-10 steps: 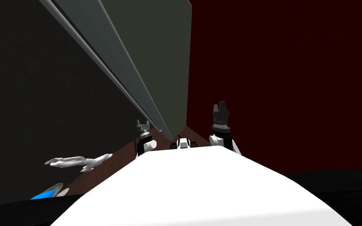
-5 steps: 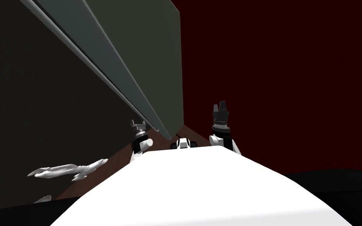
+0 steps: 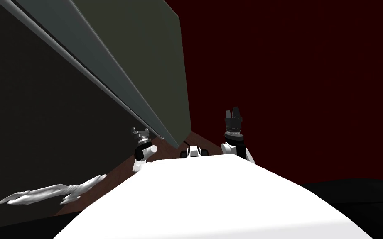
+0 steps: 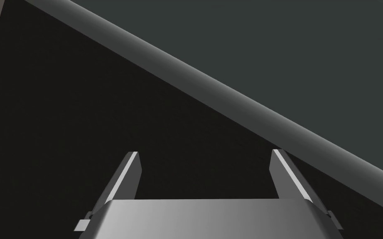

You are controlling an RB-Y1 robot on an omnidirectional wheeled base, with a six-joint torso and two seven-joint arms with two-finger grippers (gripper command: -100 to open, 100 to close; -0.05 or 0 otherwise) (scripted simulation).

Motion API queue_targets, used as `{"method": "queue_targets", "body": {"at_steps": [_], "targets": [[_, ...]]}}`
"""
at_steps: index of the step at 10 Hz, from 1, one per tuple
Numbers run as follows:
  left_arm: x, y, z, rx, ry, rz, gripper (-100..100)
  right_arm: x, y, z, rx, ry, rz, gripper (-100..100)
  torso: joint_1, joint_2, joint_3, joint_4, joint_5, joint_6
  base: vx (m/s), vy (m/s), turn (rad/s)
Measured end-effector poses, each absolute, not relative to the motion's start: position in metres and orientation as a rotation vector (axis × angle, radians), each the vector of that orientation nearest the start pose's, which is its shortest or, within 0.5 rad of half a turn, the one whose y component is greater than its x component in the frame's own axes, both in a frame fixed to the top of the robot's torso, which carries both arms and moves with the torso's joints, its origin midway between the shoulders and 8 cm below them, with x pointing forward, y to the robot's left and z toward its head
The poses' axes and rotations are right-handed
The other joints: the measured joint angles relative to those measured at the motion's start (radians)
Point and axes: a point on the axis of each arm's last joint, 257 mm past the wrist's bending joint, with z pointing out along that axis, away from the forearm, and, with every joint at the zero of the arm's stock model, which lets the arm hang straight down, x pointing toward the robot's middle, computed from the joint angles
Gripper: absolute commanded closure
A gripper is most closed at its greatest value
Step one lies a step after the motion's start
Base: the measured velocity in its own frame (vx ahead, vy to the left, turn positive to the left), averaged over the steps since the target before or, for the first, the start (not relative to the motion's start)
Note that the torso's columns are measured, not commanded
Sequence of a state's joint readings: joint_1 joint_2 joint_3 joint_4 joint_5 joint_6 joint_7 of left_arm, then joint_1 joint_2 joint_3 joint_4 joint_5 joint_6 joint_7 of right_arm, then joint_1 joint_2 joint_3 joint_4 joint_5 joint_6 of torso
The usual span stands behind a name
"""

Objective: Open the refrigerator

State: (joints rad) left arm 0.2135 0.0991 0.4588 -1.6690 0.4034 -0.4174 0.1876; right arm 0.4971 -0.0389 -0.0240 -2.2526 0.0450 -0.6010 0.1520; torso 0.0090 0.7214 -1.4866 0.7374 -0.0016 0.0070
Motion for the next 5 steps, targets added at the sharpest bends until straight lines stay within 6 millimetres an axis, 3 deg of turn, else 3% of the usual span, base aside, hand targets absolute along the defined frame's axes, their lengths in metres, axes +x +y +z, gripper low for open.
{"method": "queue_targets", "body": {"at_steps": [2,4,5], "targets": [[0.387,0.548,-0.142,-1.254,0.325,-1.184,-100,0.332,-0.274,0.032,0.479,0.647,1.130,0,0.004,-0.003,-0.002,0.001,-0.001,0.002,-0.069,-0.061,-0.166],[0.385,0.571,-0.142,-1.262,0.298,-1.165,-100,0.332,-0.274,0.032,0.479,0.647,1.129,0,0.004,-0.004,-0.003,0.001,-0.003,0.000,-0.041,-0.033,-0.031],[0.384,0.571,-0.142,-1.262,0.296,-1.165,100,0.332,-0.274,0.032,0.479,0.647,1.129,0,0.002,0.000,0.000,-0.001,0.001,-0.002,0.058,0.056,0.124]]}}
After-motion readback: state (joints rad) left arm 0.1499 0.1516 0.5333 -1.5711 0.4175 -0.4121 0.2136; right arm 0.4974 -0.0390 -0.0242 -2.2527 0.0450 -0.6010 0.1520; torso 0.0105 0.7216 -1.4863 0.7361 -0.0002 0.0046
